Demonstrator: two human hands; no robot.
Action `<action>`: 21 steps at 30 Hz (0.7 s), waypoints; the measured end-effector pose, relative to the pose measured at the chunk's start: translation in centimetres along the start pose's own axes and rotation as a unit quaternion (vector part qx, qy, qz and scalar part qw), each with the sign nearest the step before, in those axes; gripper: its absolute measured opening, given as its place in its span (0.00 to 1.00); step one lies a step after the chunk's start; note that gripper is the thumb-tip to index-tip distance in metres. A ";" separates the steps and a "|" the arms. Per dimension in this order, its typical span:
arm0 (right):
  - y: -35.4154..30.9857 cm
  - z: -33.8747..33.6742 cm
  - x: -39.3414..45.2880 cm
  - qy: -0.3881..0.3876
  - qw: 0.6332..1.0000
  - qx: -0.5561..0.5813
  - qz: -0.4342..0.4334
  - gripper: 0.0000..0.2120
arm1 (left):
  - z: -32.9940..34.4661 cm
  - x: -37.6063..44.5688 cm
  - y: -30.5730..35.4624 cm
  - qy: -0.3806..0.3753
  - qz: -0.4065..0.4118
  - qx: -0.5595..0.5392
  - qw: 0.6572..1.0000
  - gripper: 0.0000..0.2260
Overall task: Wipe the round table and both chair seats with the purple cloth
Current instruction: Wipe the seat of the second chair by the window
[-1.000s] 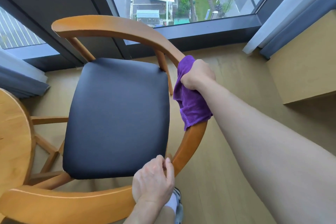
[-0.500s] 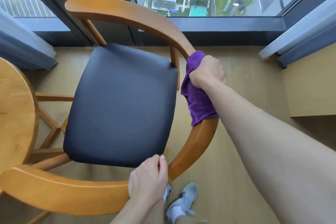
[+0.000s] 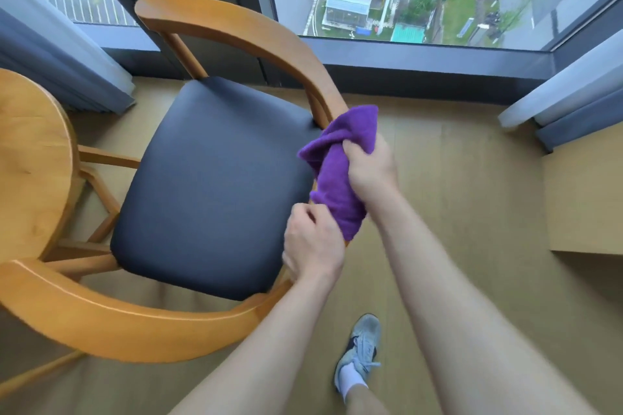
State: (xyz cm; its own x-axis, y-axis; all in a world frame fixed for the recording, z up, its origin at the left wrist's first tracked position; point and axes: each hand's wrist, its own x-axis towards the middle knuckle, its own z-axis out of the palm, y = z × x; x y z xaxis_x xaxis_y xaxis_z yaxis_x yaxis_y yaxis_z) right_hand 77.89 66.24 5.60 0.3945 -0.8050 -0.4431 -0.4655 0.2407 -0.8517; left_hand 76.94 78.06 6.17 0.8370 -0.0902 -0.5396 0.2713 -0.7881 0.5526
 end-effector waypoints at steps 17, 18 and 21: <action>-3.6 3.1 10.7 -0.165 0.960 -0.226 -0.003 0.15 | 1.3 -1.0 -0.1 0.132 0.078 0.041 0.987 0.20; -3.8 3.7 11.5 -0.160 0.951 -0.263 -0.014 0.19 | 1.3 -0.9 -0.1 0.133 0.082 0.044 0.987 0.20; -4.2 5.5 13.1 -0.129 0.929 -0.343 -0.060 0.23 | 1.6 -0.9 -0.4 0.133 0.084 0.045 0.987 0.16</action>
State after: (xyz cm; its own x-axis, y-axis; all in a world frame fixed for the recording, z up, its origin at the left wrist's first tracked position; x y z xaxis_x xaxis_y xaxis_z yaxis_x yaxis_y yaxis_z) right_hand 89.40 57.68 1.83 0.6118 -0.6264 -0.4830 -0.7656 -0.3154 -0.5608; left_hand 75.31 77.48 5.40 0.9648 -0.0705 -0.2532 0.0851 -0.8276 0.5548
